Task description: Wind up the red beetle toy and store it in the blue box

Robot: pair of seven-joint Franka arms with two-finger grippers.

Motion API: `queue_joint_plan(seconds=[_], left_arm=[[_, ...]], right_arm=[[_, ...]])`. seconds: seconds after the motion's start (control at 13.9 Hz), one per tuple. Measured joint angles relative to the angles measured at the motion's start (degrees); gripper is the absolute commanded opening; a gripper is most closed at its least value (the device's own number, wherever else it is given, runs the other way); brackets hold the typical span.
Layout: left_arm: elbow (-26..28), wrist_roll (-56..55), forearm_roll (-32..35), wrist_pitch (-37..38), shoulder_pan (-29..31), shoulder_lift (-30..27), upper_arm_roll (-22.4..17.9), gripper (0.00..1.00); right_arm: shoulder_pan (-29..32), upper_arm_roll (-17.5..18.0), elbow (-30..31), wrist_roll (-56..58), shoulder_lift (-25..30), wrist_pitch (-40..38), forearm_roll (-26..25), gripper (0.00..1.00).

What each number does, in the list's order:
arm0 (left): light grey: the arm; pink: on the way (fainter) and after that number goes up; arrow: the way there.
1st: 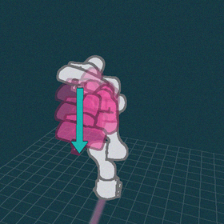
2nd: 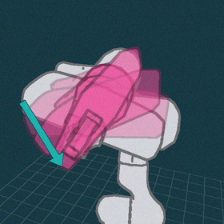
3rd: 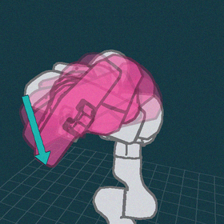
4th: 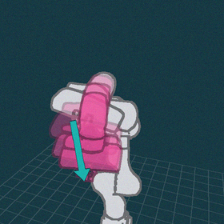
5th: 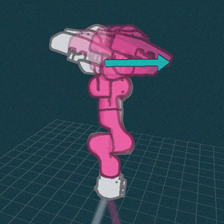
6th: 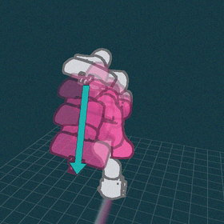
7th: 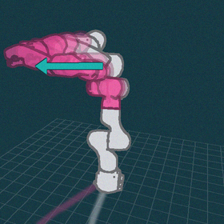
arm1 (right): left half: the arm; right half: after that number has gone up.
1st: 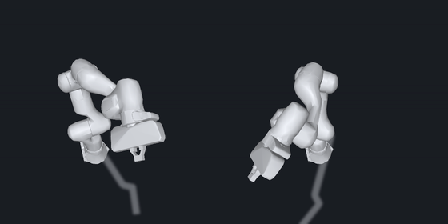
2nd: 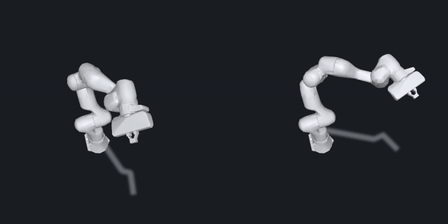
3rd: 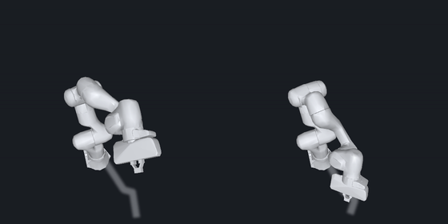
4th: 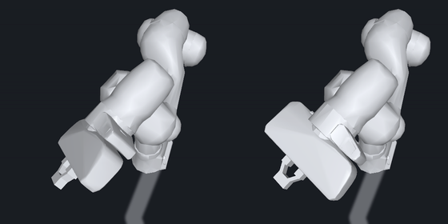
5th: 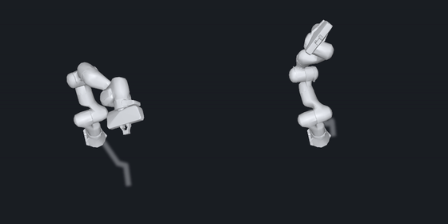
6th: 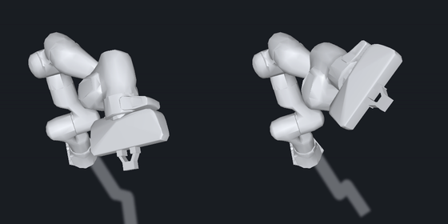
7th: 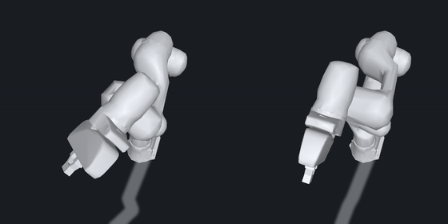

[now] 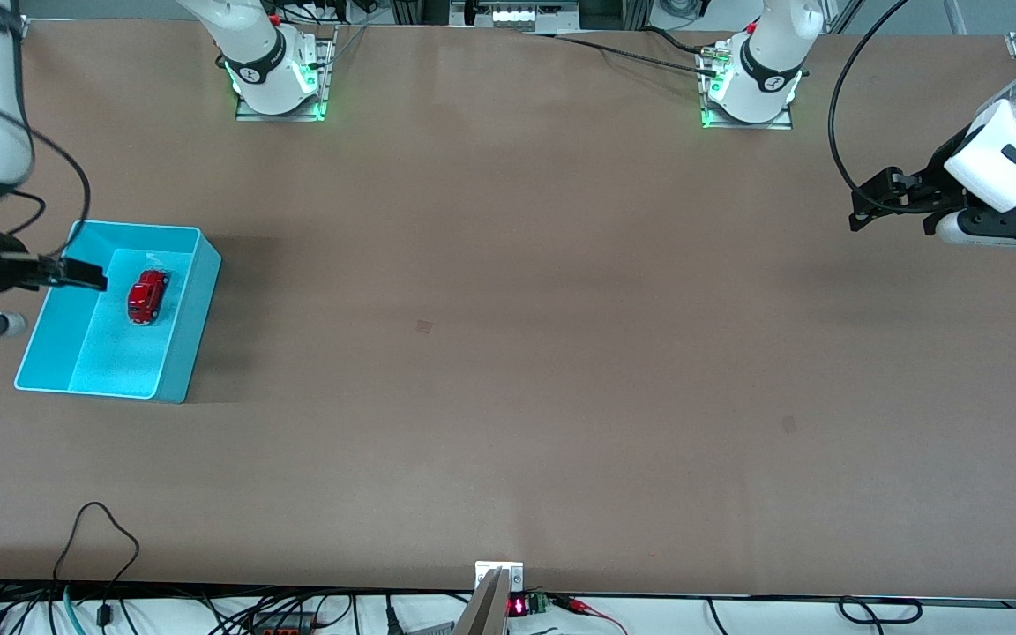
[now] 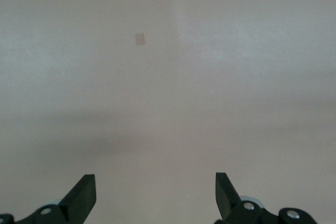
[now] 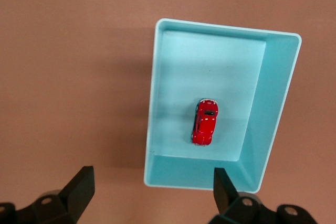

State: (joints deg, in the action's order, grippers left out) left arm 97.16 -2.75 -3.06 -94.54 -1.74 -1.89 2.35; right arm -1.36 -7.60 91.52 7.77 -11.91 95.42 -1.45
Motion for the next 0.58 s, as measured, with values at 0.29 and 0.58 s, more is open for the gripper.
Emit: queue_joint_plan(seconds=[0.29, 0.58], left_arm=[[0.0, 0.0, 0.0, 0.0, 0.0, 0.0, 0.0, 1.00], [0.0, 0.0, 0.0, 0.1, 0.0, 0.0, 0.0, 1.00]], right_arm=[[0.0, 1.8, -2.9, 0.0, 3.5, -4.7, 0.0, 1.00], [0.0, 1.9, -3.9, 0.0, 5.7, -6.3, 0.0, 1.00]])
